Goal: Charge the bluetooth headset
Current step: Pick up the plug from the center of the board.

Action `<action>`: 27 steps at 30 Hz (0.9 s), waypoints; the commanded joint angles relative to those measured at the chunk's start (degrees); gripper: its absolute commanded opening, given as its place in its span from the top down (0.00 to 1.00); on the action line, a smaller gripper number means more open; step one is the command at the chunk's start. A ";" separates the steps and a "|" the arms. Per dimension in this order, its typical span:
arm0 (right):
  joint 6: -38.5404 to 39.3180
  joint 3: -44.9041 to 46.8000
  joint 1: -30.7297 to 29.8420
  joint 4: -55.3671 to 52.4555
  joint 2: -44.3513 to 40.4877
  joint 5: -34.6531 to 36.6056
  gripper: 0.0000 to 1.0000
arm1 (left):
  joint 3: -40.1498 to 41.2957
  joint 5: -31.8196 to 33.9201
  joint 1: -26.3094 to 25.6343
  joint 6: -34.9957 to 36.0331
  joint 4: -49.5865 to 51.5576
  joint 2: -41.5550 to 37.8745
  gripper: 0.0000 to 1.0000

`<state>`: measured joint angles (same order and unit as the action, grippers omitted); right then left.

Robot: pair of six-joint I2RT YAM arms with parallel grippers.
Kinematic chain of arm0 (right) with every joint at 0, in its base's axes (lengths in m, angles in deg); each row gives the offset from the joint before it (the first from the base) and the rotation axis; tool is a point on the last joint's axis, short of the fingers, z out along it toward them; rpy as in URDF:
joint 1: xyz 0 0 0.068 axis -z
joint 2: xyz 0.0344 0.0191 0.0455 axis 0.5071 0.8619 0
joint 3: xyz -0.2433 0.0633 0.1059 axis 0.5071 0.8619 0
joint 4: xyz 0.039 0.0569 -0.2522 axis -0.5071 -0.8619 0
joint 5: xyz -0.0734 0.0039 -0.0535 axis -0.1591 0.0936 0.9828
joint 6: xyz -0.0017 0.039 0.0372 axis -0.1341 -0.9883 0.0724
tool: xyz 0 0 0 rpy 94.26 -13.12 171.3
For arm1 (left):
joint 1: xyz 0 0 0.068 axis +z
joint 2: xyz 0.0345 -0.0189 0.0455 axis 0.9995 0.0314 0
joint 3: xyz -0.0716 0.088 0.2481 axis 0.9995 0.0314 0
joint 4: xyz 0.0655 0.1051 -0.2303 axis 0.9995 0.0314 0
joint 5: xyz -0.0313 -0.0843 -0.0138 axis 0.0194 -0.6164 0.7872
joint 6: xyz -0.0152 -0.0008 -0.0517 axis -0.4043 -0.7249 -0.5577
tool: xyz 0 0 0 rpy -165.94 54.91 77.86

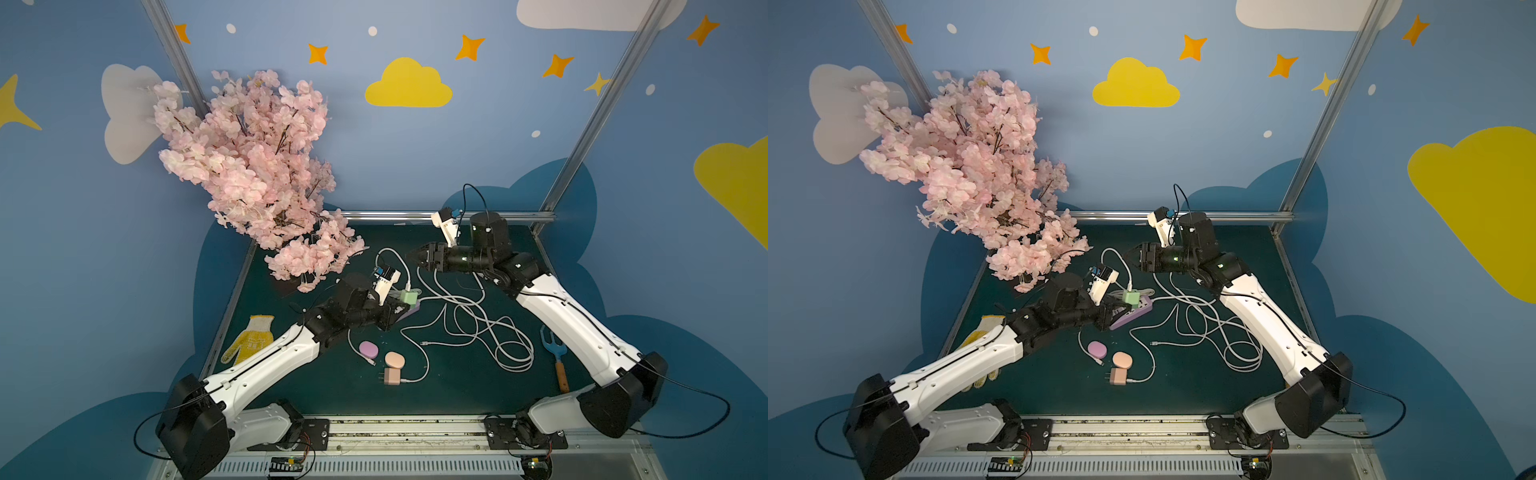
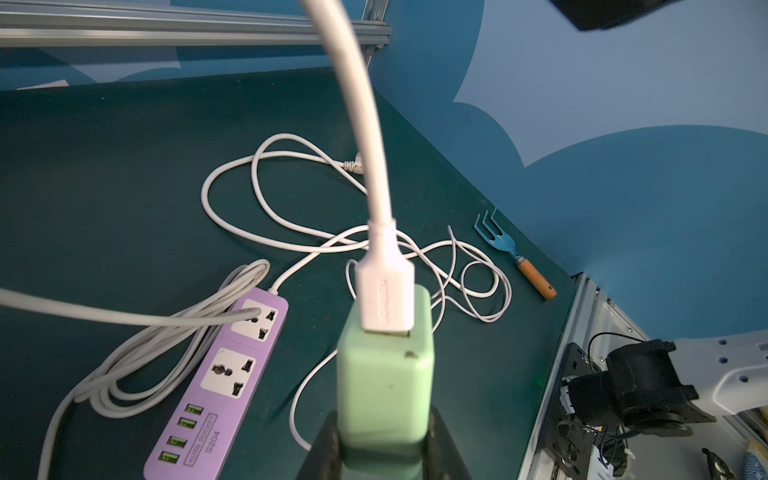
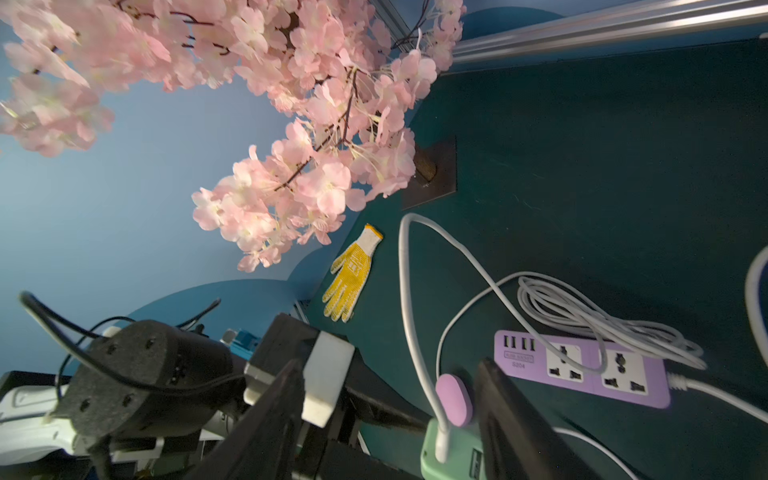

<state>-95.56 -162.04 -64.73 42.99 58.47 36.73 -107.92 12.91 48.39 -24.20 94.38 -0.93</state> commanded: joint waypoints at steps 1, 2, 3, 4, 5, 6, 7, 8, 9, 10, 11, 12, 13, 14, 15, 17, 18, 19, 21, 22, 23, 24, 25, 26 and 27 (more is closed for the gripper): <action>6.43 -0.02 -1.68 -8.83 -0.71 4.91 0.33 | -1.95 1.53 -0.03 2.46 -0.03 -1.45 0.97; 7.55 -0.57 -2.21 -11.01 -0.30 6.72 0.34 | -1.99 1.63 0.00 2.52 -0.03 -1.52 0.97; 8.75 -1.15 -2.89 -13.53 0.25 8.91 0.35 | -1.97 1.75 -0.02 2.59 -0.03 -1.47 0.97; 9.65 -1.39 -3.53 -15.37 0.77 10.51 0.36 | -1.95 1.71 0.00 2.65 -0.03 -1.56 0.97; 10.11 -1.41 -3.87 -16.37 1.20 10.93 0.36 | -1.95 1.68 0.00 2.73 0.05 -1.58 0.97; 10.39 -1.30 -4.26 -16.88 1.64 10.57 0.37 | -1.99 1.64 0.00 2.88 0.06 -1.60 0.97; 10.60 -1.27 -4.62 -17.01 2.03 9.83 0.37 | -1.88 1.64 0.00 2.98 0.06 -1.78 0.97; 10.71 -1.41 -4.99 -17.17 2.45 9.26 0.37 | -1.87 1.70 -0.02 2.99 0.13 -1.66 0.97; 11.00 -1.73 -5.40 -17.37 2.96 8.66 0.37 | -1.92 1.75 -0.05 3.10 0.23 -1.66 0.97; 11.09 -2.05 -5.85 -17.74 3.46 8.24 0.37 | -1.95 1.73 -0.01 3.16 0.31 -1.64 0.97; 11.11 -2.34 -6.14 -17.91 3.91 7.91 0.37 | -1.99 1.81 -0.02 3.18 0.32 -1.68 0.97; 11.12 -2.53 -6.41 -17.97 4.41 7.46 0.36 | -1.95 1.74 0.00 3.21 0.32 -1.72 0.97; 11.02 -2.64 -6.51 -18.03 4.83 7.25 0.36 | -1.99 1.73 0.00 3.27 0.41 -1.75 0.97; 10.91 -2.75 -6.53 -18.10 5.17 7.15 0.37 | -1.95 1.73 0.00 3.28 0.41 -1.80 0.97; 10.70 -2.85 -6.61 -18.30 5.47 6.98 0.39 | -1.97 1.73 0.00 3.35 0.49 -1.90 0.97; 10.35 -2.70 -6.52 -18.17 5.84 7.06 0.42 | -1.86 1.74 0.00 3.36 0.50 -2.10 0.97; 10.16 -2.61 -6.59 -17.83 5.94 6.81 0.43 | -1.79 1.67 0.02 3.50 0.41 -2.27 0.97; 9.96 -2.52 -6.56 -17.53 5.99 6.63 0.44 | -1.68 1.69 0.01 3.54 0.41 -2.32 0.97; 9.19 -2.15 -6.60 -16.48 5.94 6.53 0.51 | -1.60 1.64 0.00 3.57 0.32 -2.46 0.97; 9.02 -2.16 -6.57 -16.10 5.94 6.38 0.53 | -1.64 1.49 0.00 3.56 0.25 -2.34 0.97; 8.84 -2.22 -6.53 -15.87 6.07 6.20 0.56 | -1.64 1.40 -0.05 3.66 0.23 -2.30 0.97; 8.74 -2.49 -6.48 -15.84 6.27 5.94 0.59 | -1.62 1.22 0.00 3.69 0.23 -2.26 0.97; 8.68 -2.71 -6.48 -15.87 6.58 5.68 0.60 | -1.60 1.04 -0.08 3.71 0.31 -2.13 0.97; 8.65 -2.98 -6.50 -15.94 6.85 5.42 0.59 | -1.59 0.87 -0.05 3.84 0.32 -2.04 0.97; 8.72 -3.17 -6.54 -16.05 7.22 5.31 0.57 | -1.59 0.71 0.00 3.88 0.19 -1.98 0.97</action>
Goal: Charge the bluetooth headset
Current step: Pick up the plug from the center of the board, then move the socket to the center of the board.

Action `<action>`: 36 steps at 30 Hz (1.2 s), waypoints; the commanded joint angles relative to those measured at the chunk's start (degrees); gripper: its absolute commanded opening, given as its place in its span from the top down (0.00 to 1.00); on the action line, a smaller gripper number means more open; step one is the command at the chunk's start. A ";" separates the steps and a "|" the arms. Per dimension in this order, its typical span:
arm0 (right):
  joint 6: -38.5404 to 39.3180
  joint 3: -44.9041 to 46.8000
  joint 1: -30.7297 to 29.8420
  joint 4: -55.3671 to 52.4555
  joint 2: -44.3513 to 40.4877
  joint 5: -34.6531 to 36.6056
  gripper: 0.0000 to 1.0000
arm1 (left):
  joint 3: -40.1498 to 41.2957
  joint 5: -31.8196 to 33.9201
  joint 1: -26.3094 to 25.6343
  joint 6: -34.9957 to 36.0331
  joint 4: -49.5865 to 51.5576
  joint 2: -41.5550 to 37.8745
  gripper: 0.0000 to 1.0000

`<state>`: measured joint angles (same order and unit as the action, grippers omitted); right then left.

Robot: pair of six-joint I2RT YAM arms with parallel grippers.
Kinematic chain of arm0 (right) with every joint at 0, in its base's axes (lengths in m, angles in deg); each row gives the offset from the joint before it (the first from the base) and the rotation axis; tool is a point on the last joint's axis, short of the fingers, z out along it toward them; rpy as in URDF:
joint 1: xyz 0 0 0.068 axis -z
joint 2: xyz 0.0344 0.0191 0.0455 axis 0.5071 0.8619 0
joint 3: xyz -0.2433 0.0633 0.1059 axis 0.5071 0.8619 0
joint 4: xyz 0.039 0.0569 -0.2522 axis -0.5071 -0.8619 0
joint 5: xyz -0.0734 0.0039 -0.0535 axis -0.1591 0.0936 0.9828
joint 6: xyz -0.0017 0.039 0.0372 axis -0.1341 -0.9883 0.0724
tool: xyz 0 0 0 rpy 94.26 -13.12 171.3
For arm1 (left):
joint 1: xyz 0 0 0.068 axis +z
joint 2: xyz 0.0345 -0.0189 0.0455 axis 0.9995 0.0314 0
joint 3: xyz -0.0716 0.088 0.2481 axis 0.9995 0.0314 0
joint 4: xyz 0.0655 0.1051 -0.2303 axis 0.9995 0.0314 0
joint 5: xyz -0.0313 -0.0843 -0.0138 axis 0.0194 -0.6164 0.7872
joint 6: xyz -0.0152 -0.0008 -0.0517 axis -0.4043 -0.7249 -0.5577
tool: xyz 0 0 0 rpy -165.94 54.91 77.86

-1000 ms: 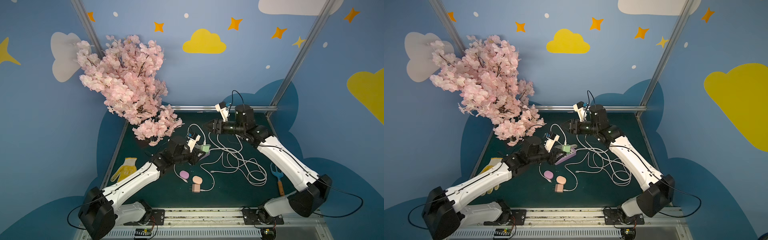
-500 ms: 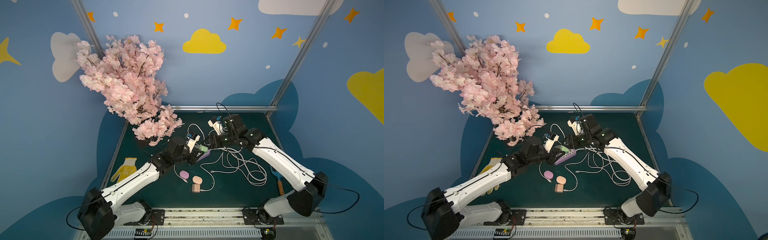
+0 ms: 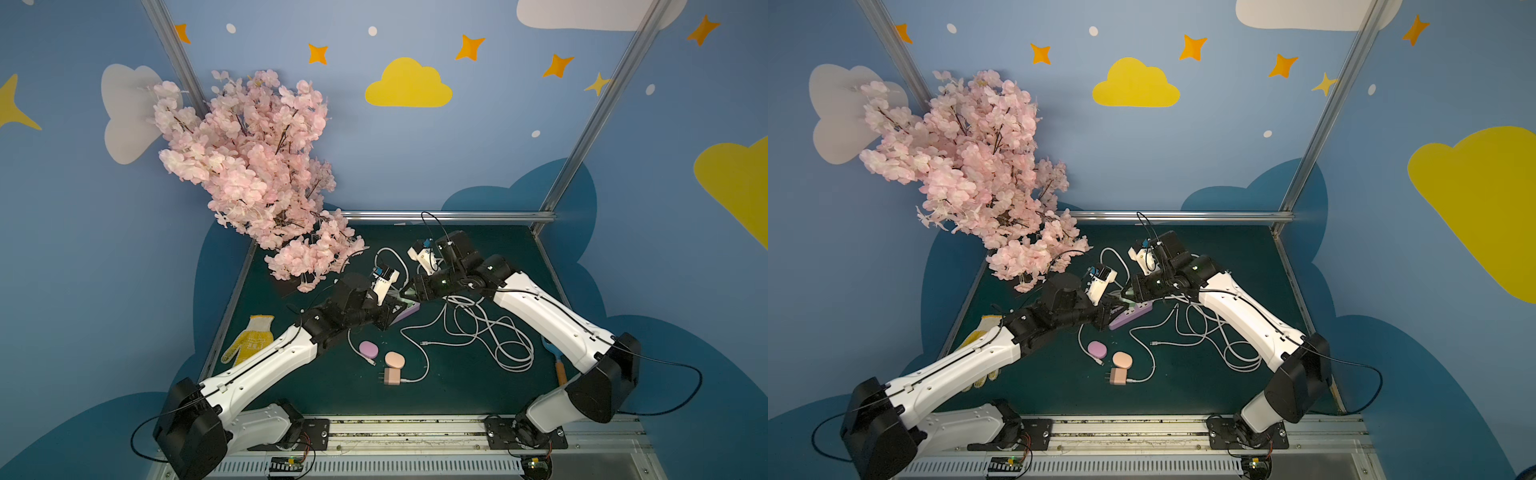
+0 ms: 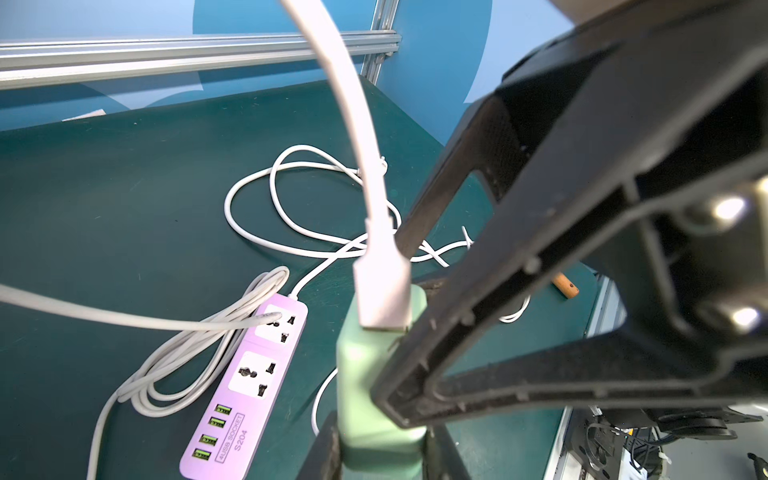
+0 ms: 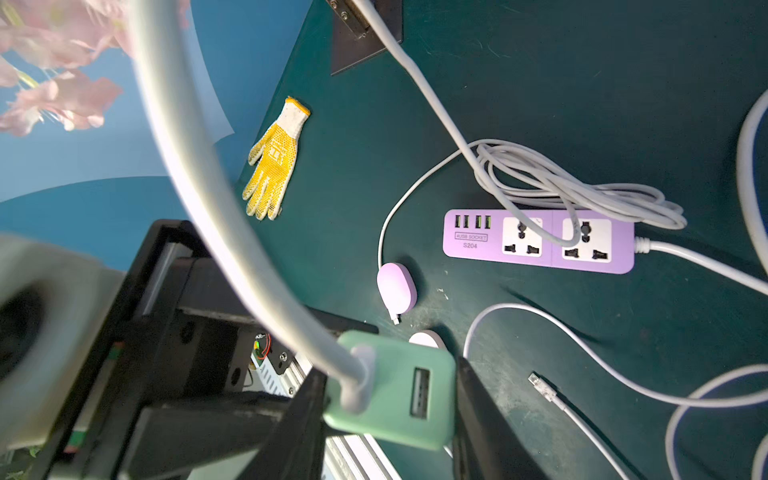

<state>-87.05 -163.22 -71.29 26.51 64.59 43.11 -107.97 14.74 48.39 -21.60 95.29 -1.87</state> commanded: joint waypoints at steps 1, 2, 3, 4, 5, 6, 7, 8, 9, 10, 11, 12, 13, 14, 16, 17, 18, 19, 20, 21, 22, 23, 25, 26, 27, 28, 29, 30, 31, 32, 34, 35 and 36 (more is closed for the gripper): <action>0.25 -2.16 -0.01 0.35 1.43 -1.30 0.55 | -1.62 -1.42 -0.05 1.30 -0.86 -0.99 0.97; 0.08 -2.28 0.02 0.39 1.69 -1.55 0.55 | -1.66 -1.42 -0.05 1.33 -0.86 -0.92 0.97; -0.07 -2.38 -0.01 0.48 1.96 -1.86 0.60 | -1.72 -1.34 -0.01 1.42 -0.77 -0.82 0.97; -0.49 -2.47 0.02 0.32 2.10 -1.83 0.69 | -1.83 -1.26 0.00 1.49 -0.69 -0.81 0.97; -0.64 -2.35 -0.13 0.39 2.27 -1.79 0.78 | -1.89 -1.04 -0.09 1.50 -0.60 -0.81 0.97; -0.69 -2.16 -0.11 0.63 2.28 -1.72 0.86 | -1.82 -0.84 -0.02 1.48 -0.53 -0.85 0.97; -0.77 -1.81 -0.21 0.77 2.20 -1.46 0.91 | -1.86 -0.59 -0.05 1.38 -0.43 -0.97 0.94; -0.68 -1.21 -0.21 1.38 1.90 -0.98 0.96 | -1.68 -0.39 -0.01 1.08 -0.33 -1.22 0.84; -0.56 -0.04 -0.26 2.62 1.55 -0.38 1.00 | -1.38 -0.10 0.02 0.78 -0.54 -1.60 0.71; -0.40 1.22 -0.21 4.31 1.14 0.38 1.00 | -0.98 0.20 -0.01 0.23 -0.89 -2.00 0.58; -0.02 2.90 -0.21 6.42 0.69 1.40 1.00 | -0.27 0.77 -0.01 -0.46 -1.16 -2.64 0.48; 0.55 4.65 -0.17 8.51 0.30 2.56 1.00 | 0.60 1.38 -0.05 -1.30 -1.58 -3.36 0.41; 0.90 5.99 -0.09 10.16 0.02 3.87 1.00 | 1.52 2.26 0.00 -2.08 -1.97 -4.18 0.39; 1.10 7.52 -0.04 12.23 -0.21 5.32 1.00 | 2.66 3.49 -0.02 -3.07 -2.24 -5.11 0.40; 2.18 10.71 0.01 16.54 -0.76 8.39 1.00 | 5.30 5.64 0.00 -5.21 -3.25 -6.90 0.46; 2.66 12.91 -0.01 19.80 -1.16 10.18 1.00 | 6.58 7.32 0.01 -6.74 -3.32 -7.77 0.52; 3.22 15.40 0.04 23.87 -1.61 11.48 1.00 | 7.73 8.59 -0.05 -8.11 -3.39 -8.28 0.59; 3.68 17.76 -0.03 27.40 -1.96 12.75 1.00 | 8.64 9.85 -0.02 -9.29 -3.34 -8.82 0.62; 4.33 20.17 -0.10 31.28 -2.19 13.96 1.00 | 9.43 11.74 0.00 -11.16 -2.88 -9.06 0.65; 5.01 21.97 -0.28 34.15 -2.08 15.22 1.00 | 10.13 13.14 0.08 -12.75 -2.56 -9.08 0.68; 5.53 22.84 -0.29 35.76 -1.78 16.20 1.00 | 10.67 13.70 0.07 -13.80 -2.53 -8.84 0.68; 6.14 23.34 -0.33 36.82 -1.10 17.13 1.00 | 11.12 13.82 0.26 -15.06 -2.60 -8.42 0.69; 5.24 22.70 -0.24 36.69 0.30 19.09 1.00 | 11.47 12.53 0.37 -16.55 -3.58 -6.98 0.70; 4.48 21.69 -0.04 35.98 0.96 19.79 1.00 | 11.27 11.84 0.34 -17.16 -4.08 -5.82 0.70; 4.00 20.31 0.24 35.32 1.58 20.59 1.00 | 10.75 11.51 0.41 -17.66 -4.28 -4.50 0.69; 3.29 18.97 0.34 35.24 2.23 21.59 1.00 | 10.27 11.33 0.44 -17.95 -4.29 -3.29 0.69; 3.42 17.16 0.47 35.23 3.10 22.81 1.00 | 9.53 11.08 0.44 -18.26 -4.29 -1.80 0.69; 4.34 15.15 0.69 35.70 4.29 24.14 1.00 | 8.78 10.57 0.50 -18.42 -4.60 -0.25 0.69; 6.17 13.34 1.14 36.55 5.80 24.40 1.00 | 8.22 9.85 0.41 -18.64 -5.19 1.17 0.69; 7.32 10.84 1.87 37.00 7.62 24.49 1.00 | 7.69 8.83 0.53 -18.81 -6.10 2.75 0.69; 6.95 4.37 4.16 36.05 12.04 23.43 1.00 | 6.47 7.08 0.53 -19.50 -7.86 6.03 0.69; 6.13 0.11 5.60 34.49 14.67 22.07 1.00 | 5.57 6.04 0.57 -19.67 -8.67 7.89 0.70; 5.54 -3.99 6.73 33.35 17.26 20.71 1.00 | 4.59 5.23 0.52 -19.81 -9.23 9.71 0.71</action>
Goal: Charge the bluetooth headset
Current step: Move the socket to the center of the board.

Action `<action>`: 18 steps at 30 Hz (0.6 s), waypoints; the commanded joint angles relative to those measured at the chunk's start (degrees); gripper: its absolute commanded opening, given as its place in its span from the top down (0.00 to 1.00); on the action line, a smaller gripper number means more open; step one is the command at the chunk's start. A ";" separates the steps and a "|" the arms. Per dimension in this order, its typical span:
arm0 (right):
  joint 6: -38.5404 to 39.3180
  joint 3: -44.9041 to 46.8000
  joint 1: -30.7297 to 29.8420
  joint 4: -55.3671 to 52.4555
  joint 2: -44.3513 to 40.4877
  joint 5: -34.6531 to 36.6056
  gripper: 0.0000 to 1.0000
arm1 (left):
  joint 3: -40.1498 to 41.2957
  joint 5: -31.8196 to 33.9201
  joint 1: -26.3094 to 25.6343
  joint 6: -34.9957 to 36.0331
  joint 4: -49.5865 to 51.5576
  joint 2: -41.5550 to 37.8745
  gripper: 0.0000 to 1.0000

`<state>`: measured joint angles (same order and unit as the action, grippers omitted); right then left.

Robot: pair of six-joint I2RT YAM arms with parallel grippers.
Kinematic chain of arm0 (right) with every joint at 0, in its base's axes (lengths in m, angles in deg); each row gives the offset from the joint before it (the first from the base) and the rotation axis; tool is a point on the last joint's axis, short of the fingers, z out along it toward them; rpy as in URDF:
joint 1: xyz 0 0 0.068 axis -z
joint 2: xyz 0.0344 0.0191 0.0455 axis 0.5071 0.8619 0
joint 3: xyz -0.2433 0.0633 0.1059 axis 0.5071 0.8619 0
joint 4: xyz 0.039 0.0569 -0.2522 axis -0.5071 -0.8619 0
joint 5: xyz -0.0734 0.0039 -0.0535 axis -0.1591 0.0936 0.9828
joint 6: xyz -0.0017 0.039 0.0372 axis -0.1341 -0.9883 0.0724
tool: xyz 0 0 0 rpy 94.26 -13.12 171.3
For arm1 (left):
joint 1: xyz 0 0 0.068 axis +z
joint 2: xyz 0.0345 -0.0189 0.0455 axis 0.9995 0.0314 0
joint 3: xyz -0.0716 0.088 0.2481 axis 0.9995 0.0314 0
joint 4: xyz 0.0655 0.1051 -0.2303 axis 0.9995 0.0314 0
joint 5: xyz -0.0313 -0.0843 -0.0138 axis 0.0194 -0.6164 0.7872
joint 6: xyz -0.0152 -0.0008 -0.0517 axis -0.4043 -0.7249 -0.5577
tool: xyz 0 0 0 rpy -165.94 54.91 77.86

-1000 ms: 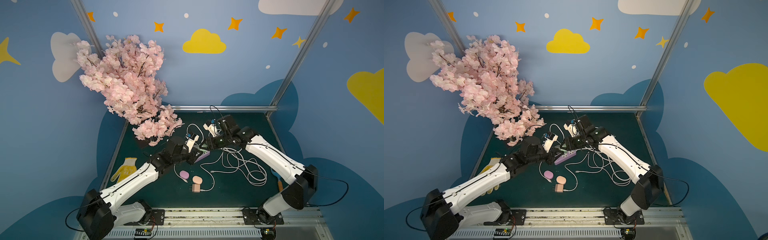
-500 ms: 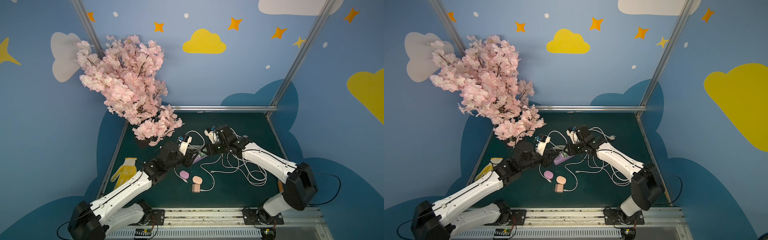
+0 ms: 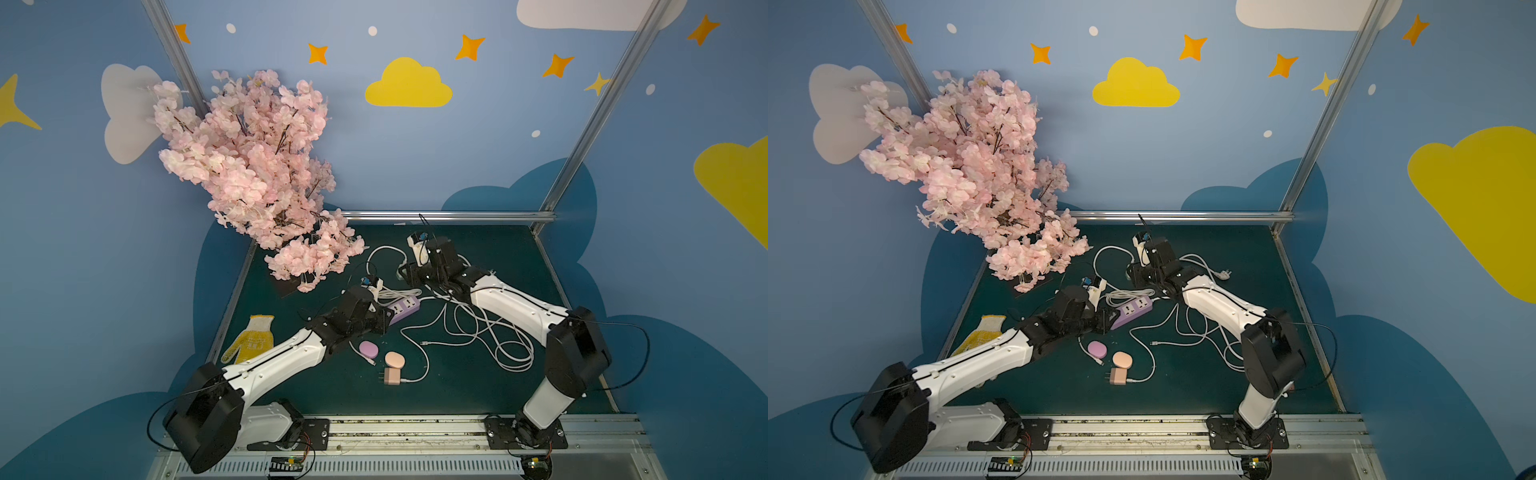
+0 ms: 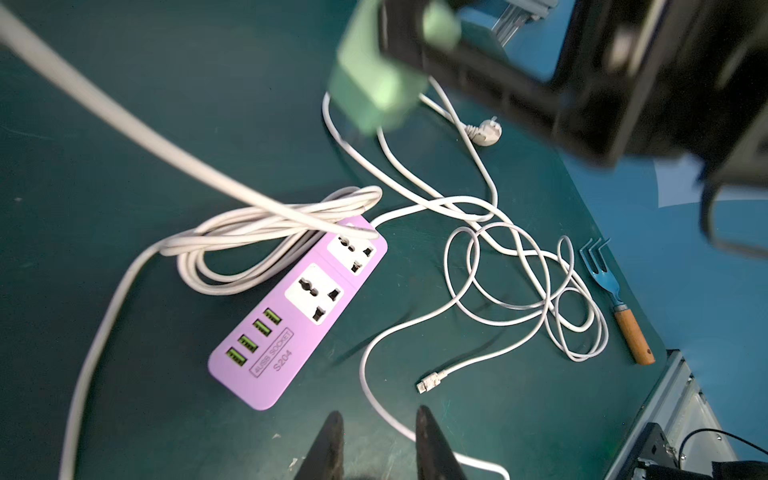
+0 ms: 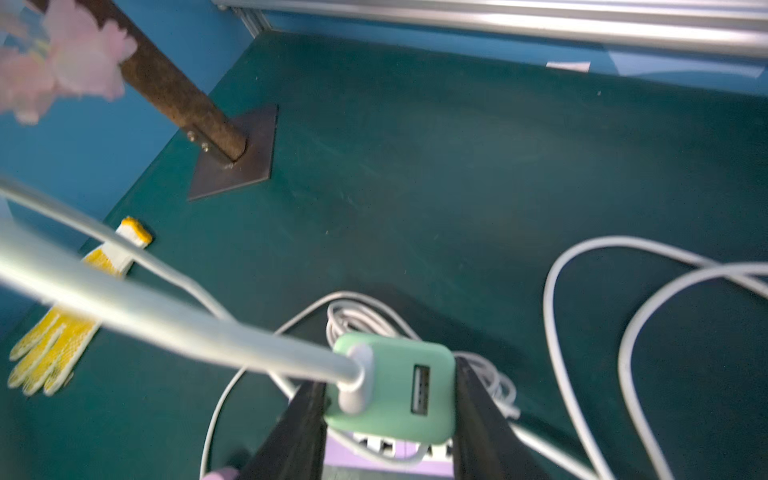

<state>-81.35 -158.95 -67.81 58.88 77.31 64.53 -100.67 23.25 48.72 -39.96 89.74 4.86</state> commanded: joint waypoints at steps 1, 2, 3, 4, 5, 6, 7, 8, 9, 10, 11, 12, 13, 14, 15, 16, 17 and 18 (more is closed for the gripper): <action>-0.49 -11.48 4.06 0.35 6.47 -1.78 1.00 | -3.66 -3.70 0.28 -1.45 -3.98 4.49 0.72; -0.71 -14.83 4.69 -0.30 8.31 -2.77 1.00 | -4.72 -4.12 0.28 -1.26 -4.02 6.49 0.73; -0.72 -17.69 5.19 -0.78 9.98 -3.66 1.00 | -5.89 -4.15 0.33 -1.10 -3.57 8.42 0.75; -0.46 -20.20 5.41 -1.12 10.97 -4.09 1.00 | -7.00 -3.95 0.35 -1.06 -2.77 10.12 0.77; -0.46 -22.54 5.60 -1.87 11.88 -4.27 1.00 | -8.34 -3.87 0.61 -1.10 -1.76 12.15 0.81; -0.29 -24.37 5.72 -2.34 12.48 -4.55 1.00 | -9.53 -3.91 0.90 -1.05 -0.75 14.18 0.83; -0.20 -25.42 5.70 -2.58 12.80 -4.57 1.00 | -10.61 -3.95 1.30 -1.19 0.04 15.80 0.83; -0.20 -25.95 5.70 -2.62 12.77 -4.64 1.00 | -11.88 -4.04 1.83 -1.14 0.88 17.68 0.84; -0.20 -26.01 5.70 -2.42 12.57 -5.06 1.00 | -13.09 -4.09 2.56 -1.40 1.80 19.33 0.84; -0.04 -25.84 5.70 -2.41 12.26 -5.45 1.00 | -14.05 -4.46 3.26 -1.46 2.19 20.86 0.83; 0.23 -25.14 5.69 -2.15 11.77 -5.94 1.00 | -15.10 -5.27 4.29 -1.55 2.30 22.38 0.83; 0.24 -24.22 5.70 -2.14 11.10 -6.15 1.00 | -16.01 -6.10 5.22 -1.96 2.06 23.83 0.82; 0.16 -23.20 5.70 -2.02 10.44 -6.20 1.00 | -16.70 -7.12 6.02 -2.01 1.40 25.13 0.81; 0.11 -21.57 5.70 -1.60 9.51 -6.03 1.00 | -17.68 -8.07 6.78 -2.13 0.88 26.74 0.80; -0.03 -19.84 5.78 -0.83 8.53 -5.66 1.00 | -18.87 -8.66 7.38 -2.11 0.70 28.57 0.81; -0.14 -18.40 5.79 -0.30 7.59 -5.46 1.00 | -20.05 -9.15 7.87 -2.13 1.09 30.26 0.81; -0.17 -16.83 5.88 0.53 6.51 -5.38 1.00 | -21.58 -9.49 8.36 -2.15 1.79 32.33 0.83; -0.34 -15.53 6.05 0.83 5.46 -5.17 1.00 | -23.12 -9.88 8.94 -2.14 2.78 34.41 0.87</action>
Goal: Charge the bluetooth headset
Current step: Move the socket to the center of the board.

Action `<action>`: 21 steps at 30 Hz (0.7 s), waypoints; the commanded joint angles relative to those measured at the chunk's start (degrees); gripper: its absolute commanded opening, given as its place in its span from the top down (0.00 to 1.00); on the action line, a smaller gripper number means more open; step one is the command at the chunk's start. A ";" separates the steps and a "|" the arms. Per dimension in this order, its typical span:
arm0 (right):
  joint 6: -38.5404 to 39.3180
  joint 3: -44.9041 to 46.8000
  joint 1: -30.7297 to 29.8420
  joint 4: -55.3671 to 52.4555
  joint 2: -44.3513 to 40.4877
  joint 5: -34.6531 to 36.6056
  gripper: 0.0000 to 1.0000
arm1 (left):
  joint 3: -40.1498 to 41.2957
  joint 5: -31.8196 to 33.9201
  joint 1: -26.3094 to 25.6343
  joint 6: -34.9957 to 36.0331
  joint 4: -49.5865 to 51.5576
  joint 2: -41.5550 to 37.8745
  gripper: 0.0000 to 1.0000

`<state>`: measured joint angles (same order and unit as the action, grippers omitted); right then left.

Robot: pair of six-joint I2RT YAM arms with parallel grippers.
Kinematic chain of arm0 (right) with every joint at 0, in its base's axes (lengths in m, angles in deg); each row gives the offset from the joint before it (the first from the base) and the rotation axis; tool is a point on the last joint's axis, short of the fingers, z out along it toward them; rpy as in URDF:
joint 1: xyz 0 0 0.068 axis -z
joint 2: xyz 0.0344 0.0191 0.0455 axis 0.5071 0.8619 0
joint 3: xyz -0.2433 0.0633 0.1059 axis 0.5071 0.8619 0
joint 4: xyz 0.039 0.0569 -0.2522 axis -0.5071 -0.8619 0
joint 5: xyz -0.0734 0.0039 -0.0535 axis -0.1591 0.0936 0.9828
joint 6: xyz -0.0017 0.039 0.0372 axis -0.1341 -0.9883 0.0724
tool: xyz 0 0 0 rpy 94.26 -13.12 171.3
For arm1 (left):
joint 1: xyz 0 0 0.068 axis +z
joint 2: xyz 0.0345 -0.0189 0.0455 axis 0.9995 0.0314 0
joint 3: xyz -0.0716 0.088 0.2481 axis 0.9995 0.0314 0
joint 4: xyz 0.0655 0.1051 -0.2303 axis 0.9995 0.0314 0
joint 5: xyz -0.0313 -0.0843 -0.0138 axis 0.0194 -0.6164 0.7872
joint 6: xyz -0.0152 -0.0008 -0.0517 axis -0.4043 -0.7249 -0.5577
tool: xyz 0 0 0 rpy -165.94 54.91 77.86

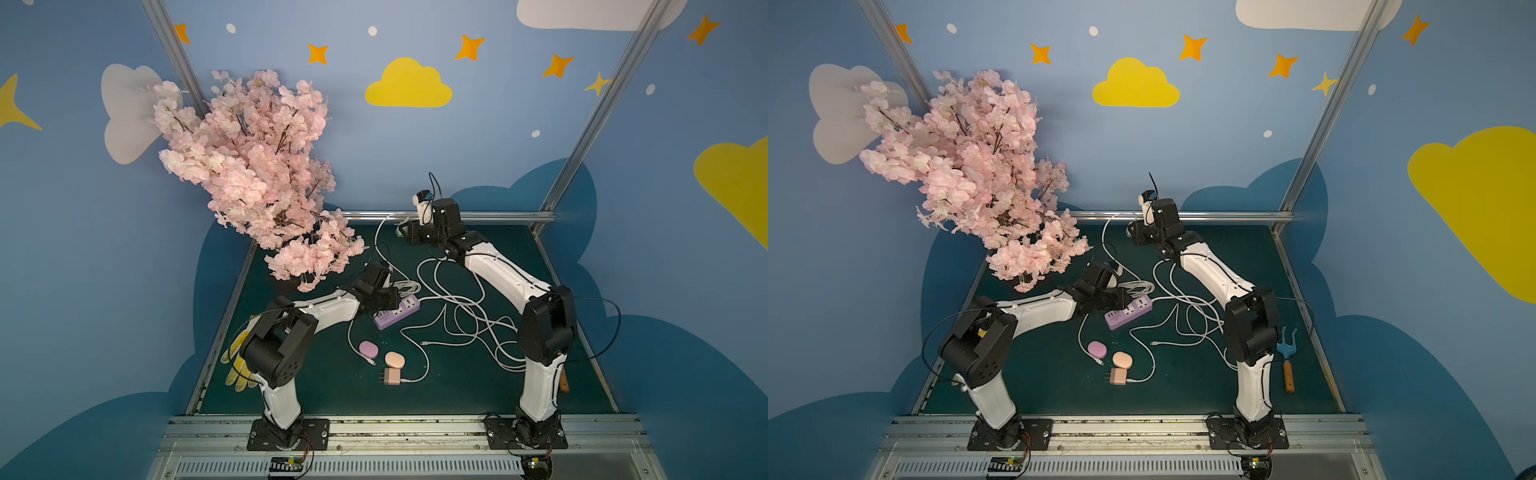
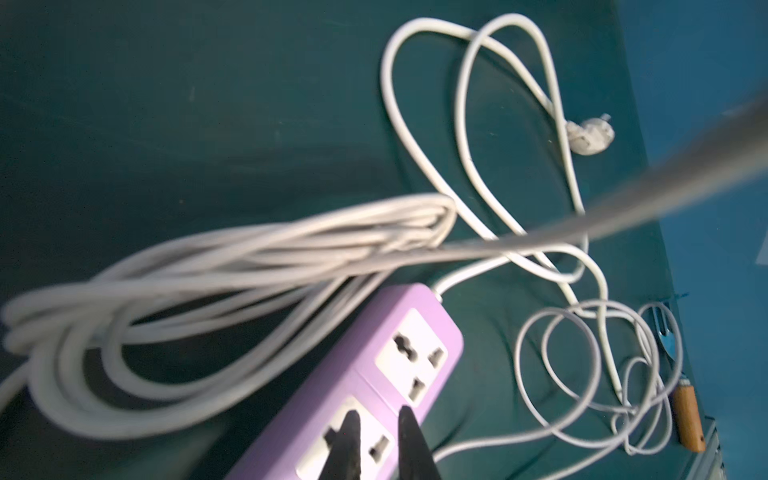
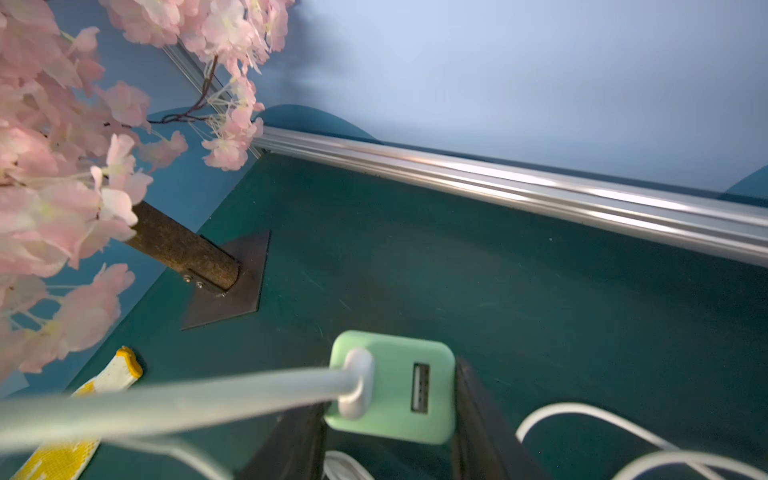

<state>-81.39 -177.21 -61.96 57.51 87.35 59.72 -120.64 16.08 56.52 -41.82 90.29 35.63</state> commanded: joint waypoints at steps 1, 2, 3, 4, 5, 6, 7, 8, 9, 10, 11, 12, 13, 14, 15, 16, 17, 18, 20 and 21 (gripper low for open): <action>-0.41 3.57 0.26 2.32 -5.38 -0.27 1.00 | -4.48 -3.18 1.75 -0.34 2.99 5.23 0.89; -0.40 4.43 0.36 2.27 -6.36 -0.20 1.00 | -5.92 -3.46 2.24 -0.27 3.55 6.89 0.90; -0.49 5.26 0.45 2.34 -7.21 -0.06 1.00 | -6.89 -3.18 2.66 -0.21 4.14 8.03 0.90; -0.59 6.47 0.46 2.63 -8.30 -0.03 1.00 | -8.04 -2.66 3.05 -0.13 4.59 9.18 0.90; -0.72 7.77 0.47 2.99 -9.41 -0.16 1.00 | -9.07 -2.11 3.48 0.03 5.08 10.05 0.90; -0.92 9.13 0.46 3.44 -10.37 -0.29 1.00 | -10.08 -1.03 3.80 0.27 5.56 10.64 0.90; -0.86 10.87 0.46 3.83 -11.67 -0.84 1.00 | -11.01 0.67 4.05 0.78 5.88 11.23 0.90; -0.93 12.89 0.46 4.40 -12.91 -1.56 1.00 | -12.08 2.80 4.24 1.54 6.34 11.84 0.90; -0.71 14.70 0.46 4.75 -14.10 -2.63 1.00 | -13.09 5.01 4.39 2.52 6.81 12.36 0.91; -1.50 16.82 0.38 4.80 -15.45 -3.10 1.00 | -14.56 8.26 4.59 3.43 7.86 13.05 0.93; -2.66 19.22 0.21 5.19 -16.69 -3.31 1.00 | -16.29 11.03 4.95 3.66 9.36 13.70 0.95; -3.57 21.28 0.08 5.87 -17.58 -3.60 1.00 | -17.88 12.33 5.49 3.73 10.49 14.25 0.96; -4.50 23.62 -0.06 6.56 -18.68 -3.93 1.00 | -19.52 12.66 6.10 4.17 11.40 14.51 0.97; -5.11 25.50 -0.20 6.79 -19.42 -4.18 1.00 | -20.59 12.92 6.47 4.46 11.86 14.45 0.97; -5.25 26.85 -0.37 6.81 -19.88 -4.46 1.00 | -21.05 12.98 6.75 4.67 11.90 14.07 0.97; -4.90 28.26 -0.65 6.59 -20.19 -4.65 1.00 | -21.17 12.76 6.89 4.77 11.92 13.36 0.97; -4.54 29.29 -0.92 6.43 -20.36 -4.54 1.00 | -21.00 12.16 6.78 4.80 11.84 12.56 0.97; -3.99 30.34 -1.32 6.30 -20.31 -4.35 1.00 | -20.35 11.03 6.68 4.81 11.74 11.55 0.96; -2.38 31.86 -2.03 6.05 -20.00 -4.04 1.00 | -17.87 9.14 6.17 4.00 11.52 9.48 0.95; -1.26 32.40 -2.53 5.97 -19.67 -3.69 1.00 | -16.00 8.57 5.69 3.48 11.40 8.36 0.95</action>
<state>-84.58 -145.80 -63.27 62.12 67.94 56.55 -139.16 26.07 63.38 -38.45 99.88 47.46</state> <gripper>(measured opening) 0.439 0.053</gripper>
